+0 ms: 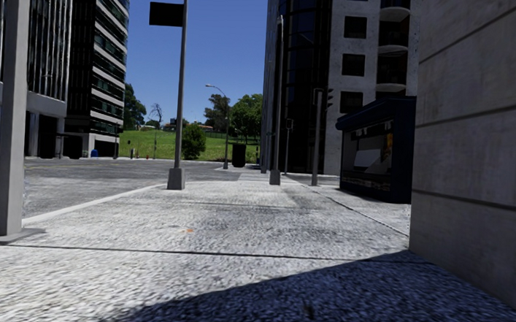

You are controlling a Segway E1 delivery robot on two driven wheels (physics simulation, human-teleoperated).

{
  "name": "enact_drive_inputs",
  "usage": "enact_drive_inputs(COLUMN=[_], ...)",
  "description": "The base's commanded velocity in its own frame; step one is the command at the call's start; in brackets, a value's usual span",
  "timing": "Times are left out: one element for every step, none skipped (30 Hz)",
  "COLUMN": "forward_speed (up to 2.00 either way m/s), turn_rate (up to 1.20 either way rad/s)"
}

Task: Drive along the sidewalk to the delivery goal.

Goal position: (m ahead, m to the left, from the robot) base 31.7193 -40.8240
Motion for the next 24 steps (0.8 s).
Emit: enact_drive_inputs(forward_speed=[2.0, 2.0, 2.0, 2.0, 2.0, 2.0, 2.0, 2.0, 2.0, 2.0, 2.0, 2.0, 2.0, 2.0, 2.0, 2.0, 2.0, 2.0, 2.0, 2.0, 2.0, 2.0, 2.0, 2.0], turn_rate=[0.0, 0.0, 0.0, 0.0, 0.0, 0.0, 0.0, 0.0, 0.0, 0.0, 0.0, 0.0, 0.0, 0.0, 0.0, 0.0, 0.0, 0.0, 0.0, 0.0, 0.0, 0.0, 0.0, 0.0])
